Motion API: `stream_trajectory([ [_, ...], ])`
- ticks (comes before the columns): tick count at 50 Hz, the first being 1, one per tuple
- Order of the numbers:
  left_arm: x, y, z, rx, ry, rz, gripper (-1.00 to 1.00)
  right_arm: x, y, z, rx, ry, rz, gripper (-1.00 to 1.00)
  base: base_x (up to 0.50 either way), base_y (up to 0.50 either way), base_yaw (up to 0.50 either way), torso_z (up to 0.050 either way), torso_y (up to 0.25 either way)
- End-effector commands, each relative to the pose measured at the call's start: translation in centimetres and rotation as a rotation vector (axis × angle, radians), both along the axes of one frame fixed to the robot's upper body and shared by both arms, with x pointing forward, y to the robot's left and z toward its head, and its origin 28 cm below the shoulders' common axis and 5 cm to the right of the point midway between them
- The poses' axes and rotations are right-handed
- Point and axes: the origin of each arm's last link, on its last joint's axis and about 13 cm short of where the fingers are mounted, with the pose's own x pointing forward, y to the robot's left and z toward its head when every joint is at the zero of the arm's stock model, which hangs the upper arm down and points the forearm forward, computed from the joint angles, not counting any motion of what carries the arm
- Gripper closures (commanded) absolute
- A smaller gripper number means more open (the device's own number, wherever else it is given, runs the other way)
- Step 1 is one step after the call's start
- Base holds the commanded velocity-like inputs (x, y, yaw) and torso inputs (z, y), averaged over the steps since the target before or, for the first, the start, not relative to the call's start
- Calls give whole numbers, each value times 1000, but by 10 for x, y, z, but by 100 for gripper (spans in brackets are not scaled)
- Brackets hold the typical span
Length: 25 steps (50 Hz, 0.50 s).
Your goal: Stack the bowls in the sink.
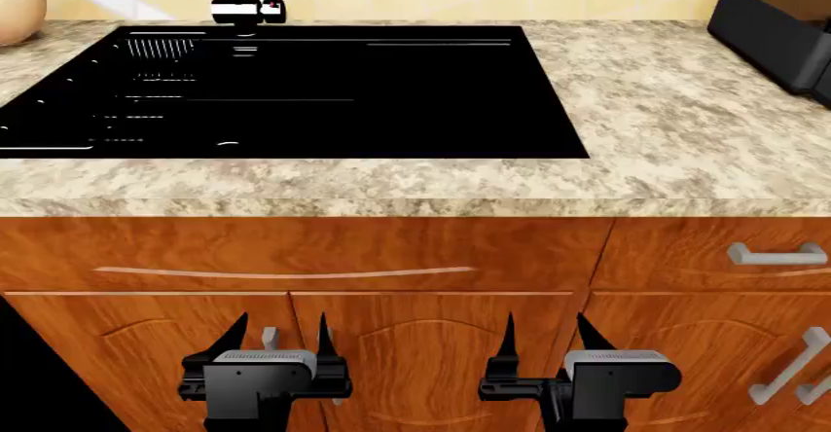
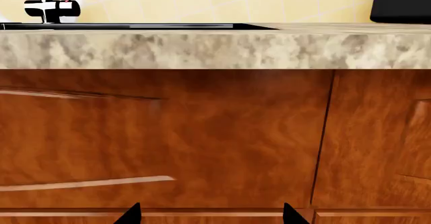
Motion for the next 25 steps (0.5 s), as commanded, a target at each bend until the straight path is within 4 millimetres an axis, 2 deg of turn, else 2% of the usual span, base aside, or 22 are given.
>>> stream_trajectory([
  [1,0,0,0,-1,1,0,-100,0,1,0,-3,0,2,-100,0,0,0,0,0],
  [12,-1,0,0,-7,4,-2,-100,-1,0,1,-15,-9,-7,-100,0,0,0,0,0],
  [25,-1,0,0,-9,5,-4,-100,-1,1,1,-12,-5,12,-100,0,488,0,0,0],
])
